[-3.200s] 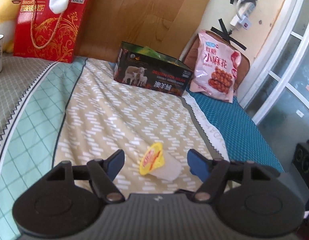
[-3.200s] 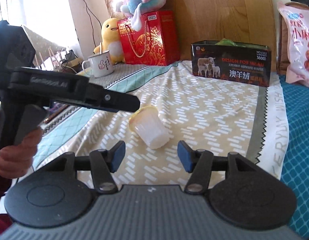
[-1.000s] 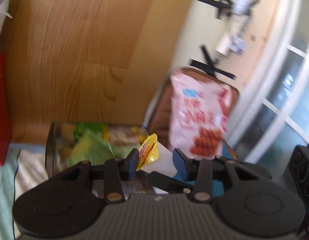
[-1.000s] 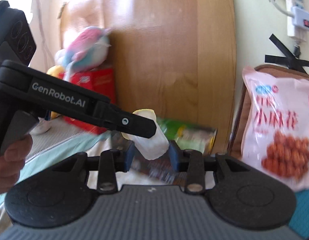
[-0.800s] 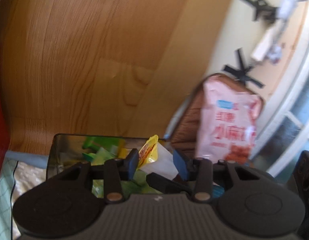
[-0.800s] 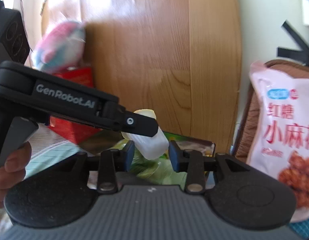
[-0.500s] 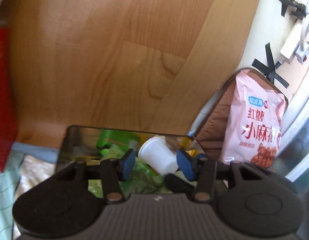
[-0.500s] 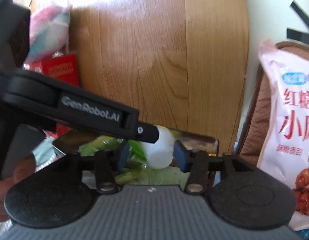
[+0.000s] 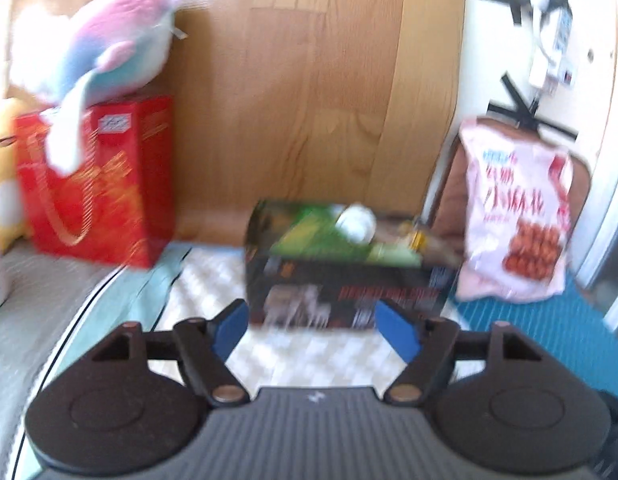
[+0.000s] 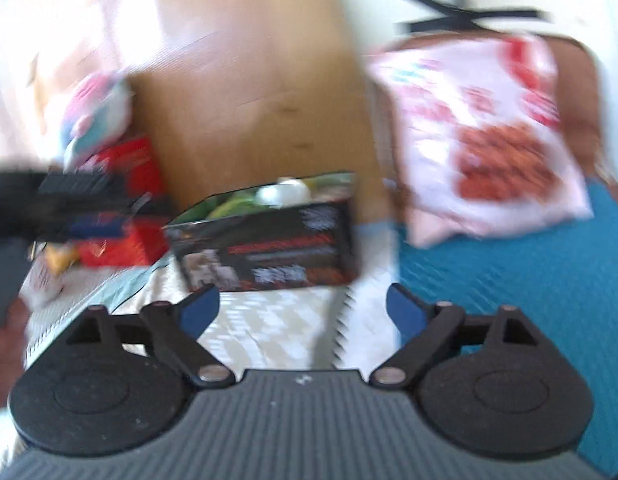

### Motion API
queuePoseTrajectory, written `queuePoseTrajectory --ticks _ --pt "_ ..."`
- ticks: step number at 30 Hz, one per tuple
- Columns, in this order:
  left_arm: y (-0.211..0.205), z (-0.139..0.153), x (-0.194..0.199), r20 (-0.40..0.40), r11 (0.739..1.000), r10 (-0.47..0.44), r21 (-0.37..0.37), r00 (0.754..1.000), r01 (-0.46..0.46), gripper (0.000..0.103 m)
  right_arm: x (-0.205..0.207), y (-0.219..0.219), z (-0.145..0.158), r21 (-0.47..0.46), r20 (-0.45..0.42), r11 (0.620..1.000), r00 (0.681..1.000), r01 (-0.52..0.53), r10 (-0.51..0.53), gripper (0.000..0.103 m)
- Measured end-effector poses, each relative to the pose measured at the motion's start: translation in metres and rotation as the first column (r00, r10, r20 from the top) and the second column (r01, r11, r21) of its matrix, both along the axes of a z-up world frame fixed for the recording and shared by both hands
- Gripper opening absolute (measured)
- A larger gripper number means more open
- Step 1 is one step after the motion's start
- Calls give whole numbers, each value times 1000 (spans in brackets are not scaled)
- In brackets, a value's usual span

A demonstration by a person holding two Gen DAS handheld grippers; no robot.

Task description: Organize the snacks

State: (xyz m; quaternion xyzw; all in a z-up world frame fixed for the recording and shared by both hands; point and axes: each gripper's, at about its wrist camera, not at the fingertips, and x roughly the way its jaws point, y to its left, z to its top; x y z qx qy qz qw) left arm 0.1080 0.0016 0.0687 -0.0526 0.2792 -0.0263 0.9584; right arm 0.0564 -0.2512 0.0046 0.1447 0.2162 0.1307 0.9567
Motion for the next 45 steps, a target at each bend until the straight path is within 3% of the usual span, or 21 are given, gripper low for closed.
queuePoseTrajectory --ticks 2,5,8,11,22,36,45 --pt "-5 -9 -16 -16 999 20 30 1000 -20 81 -11 -14 -8 81 -40 995 998 57 -54 96" --pt "-13 -21 -39 -12 994 55 96 998 -53 84 -20 -21 -27 106 -86 987 990 120 -111 97" --pt "-18 -31 -57 -27 989 62 136 998 -58 88 -27 -25 -30 162 -101 980 990 113 -97 97" --pt "-20 -36 -72 -22 988 71 142 997 -67 98 -35 -21 -29 153 -84 984 993 94 -81 97" --pt "-20 -43 -96 1 982 104 158 995 -103 101 -68 -10 -25 88 -7 995 999 36 -36 97" --pt "-11 -68 -97 16 966 158 206 987 -158 103 -72 -2 -25 38 15 999 1000 24 -25 97" --pt "-11 -67 -100 40 966 156 203 987 -161 103 -72 1 -25 17 27 1000 1000 13 -13 97"
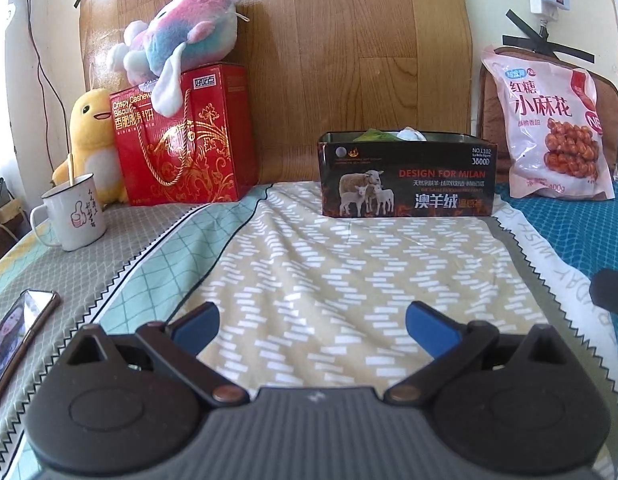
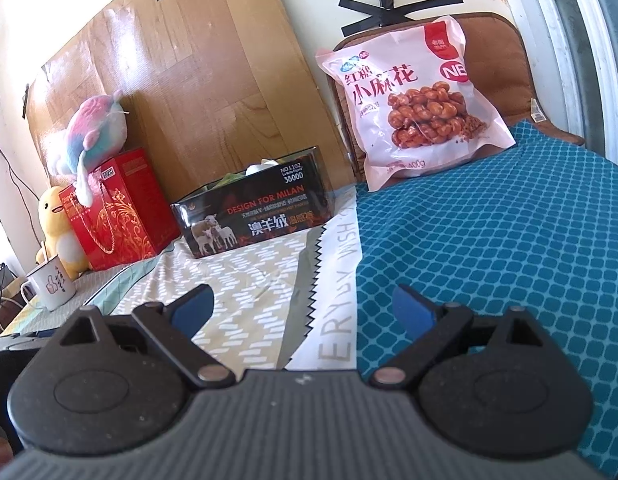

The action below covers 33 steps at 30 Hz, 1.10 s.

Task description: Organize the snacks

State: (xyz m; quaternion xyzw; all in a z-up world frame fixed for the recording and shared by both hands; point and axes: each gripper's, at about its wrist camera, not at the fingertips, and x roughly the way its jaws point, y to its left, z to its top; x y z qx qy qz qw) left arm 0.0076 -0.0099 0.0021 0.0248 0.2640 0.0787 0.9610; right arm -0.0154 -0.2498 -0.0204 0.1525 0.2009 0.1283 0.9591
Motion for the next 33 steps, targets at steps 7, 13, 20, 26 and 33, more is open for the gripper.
queuePoseTrajectory --ticks 7,13,20,26,33 --pt "0 0 -1 12 1000 20 9 1000 -20 103 0 0 0 2 1 1000 1000 -5 5 97" --pt "1 0 -2 14 999 40 8 999 -40 103 0 0 0 7 1 1000 1000 -8 8 98" --pt "4 1 -3 19 998 62 -1 998 -62 103 0 -1 0 12 0 1000 1000 -7 7 98" --pt "10 3 -4 26 997 74 -30 997 -73 103 0 -1 1 12 0 1000 1000 -7 7 98" --pt "11 5 -9 54 998 45 -51 998 -43 103 0 -1 1 9 0 1000 1000 -7 7 98"
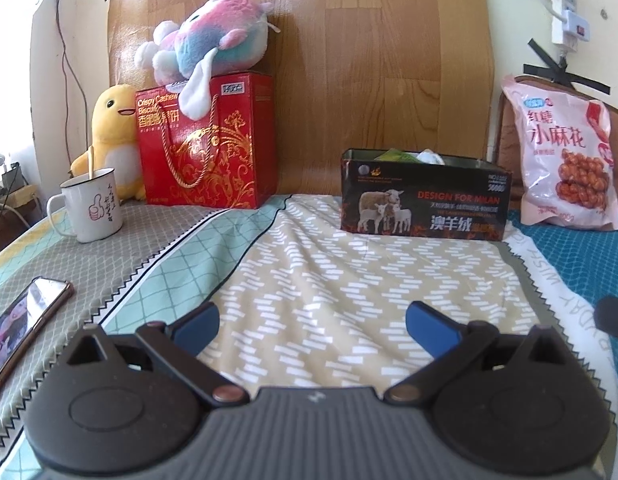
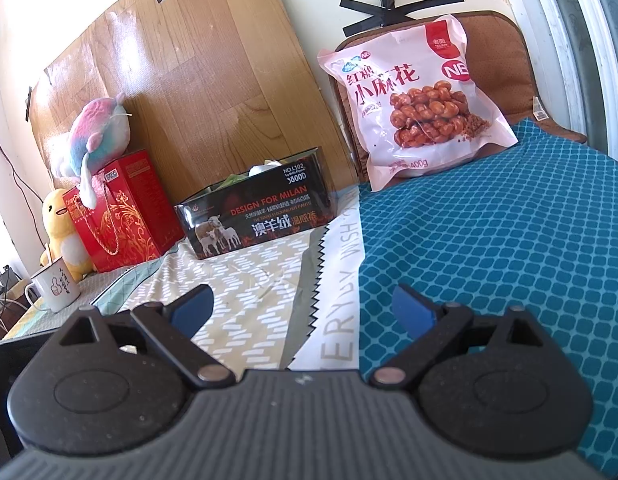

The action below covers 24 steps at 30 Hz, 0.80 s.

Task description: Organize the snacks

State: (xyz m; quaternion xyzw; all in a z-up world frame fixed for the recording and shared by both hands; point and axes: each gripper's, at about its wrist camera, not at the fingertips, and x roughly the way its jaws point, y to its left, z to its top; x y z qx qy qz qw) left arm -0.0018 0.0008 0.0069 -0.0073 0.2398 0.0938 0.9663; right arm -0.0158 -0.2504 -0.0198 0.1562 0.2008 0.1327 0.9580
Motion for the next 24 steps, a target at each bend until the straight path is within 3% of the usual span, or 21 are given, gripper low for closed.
queuePoseTrajectory --ticks 24 --pt "2 -3 0 -29 998 65 28 997 -64 103 1 0 0 -1 -1 1000 1000 -1 1 98"
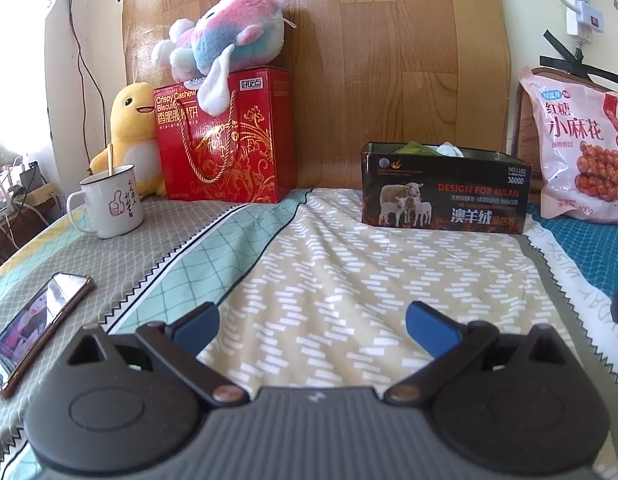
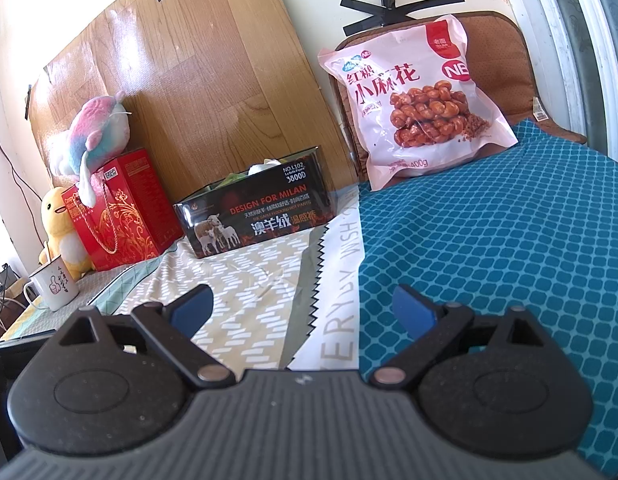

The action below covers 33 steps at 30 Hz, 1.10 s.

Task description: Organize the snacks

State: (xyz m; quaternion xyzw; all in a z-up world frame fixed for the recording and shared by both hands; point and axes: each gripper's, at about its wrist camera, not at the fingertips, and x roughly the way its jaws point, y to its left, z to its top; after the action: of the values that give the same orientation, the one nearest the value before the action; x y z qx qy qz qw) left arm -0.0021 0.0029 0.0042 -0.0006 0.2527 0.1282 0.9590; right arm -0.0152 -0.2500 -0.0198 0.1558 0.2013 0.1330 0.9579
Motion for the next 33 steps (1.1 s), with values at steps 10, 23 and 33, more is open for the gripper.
queuePoseTrajectory --ticks 10,23,33 --pt "1 -2 3 -28 1000 6 1 1000 -6 103 0 1 0 -2 -1 1000 1000 -3 3 98" --pt "2 -3 5 -43 1000 4 -2 999 -4 103 1 1 -1 -2 -1 1000 1000 -3 3 98" --pt "2 -3 5 -45 1000 10 3 999 -10 103 1 1 -1 -2 -1 1000 1000 -3 3 98"
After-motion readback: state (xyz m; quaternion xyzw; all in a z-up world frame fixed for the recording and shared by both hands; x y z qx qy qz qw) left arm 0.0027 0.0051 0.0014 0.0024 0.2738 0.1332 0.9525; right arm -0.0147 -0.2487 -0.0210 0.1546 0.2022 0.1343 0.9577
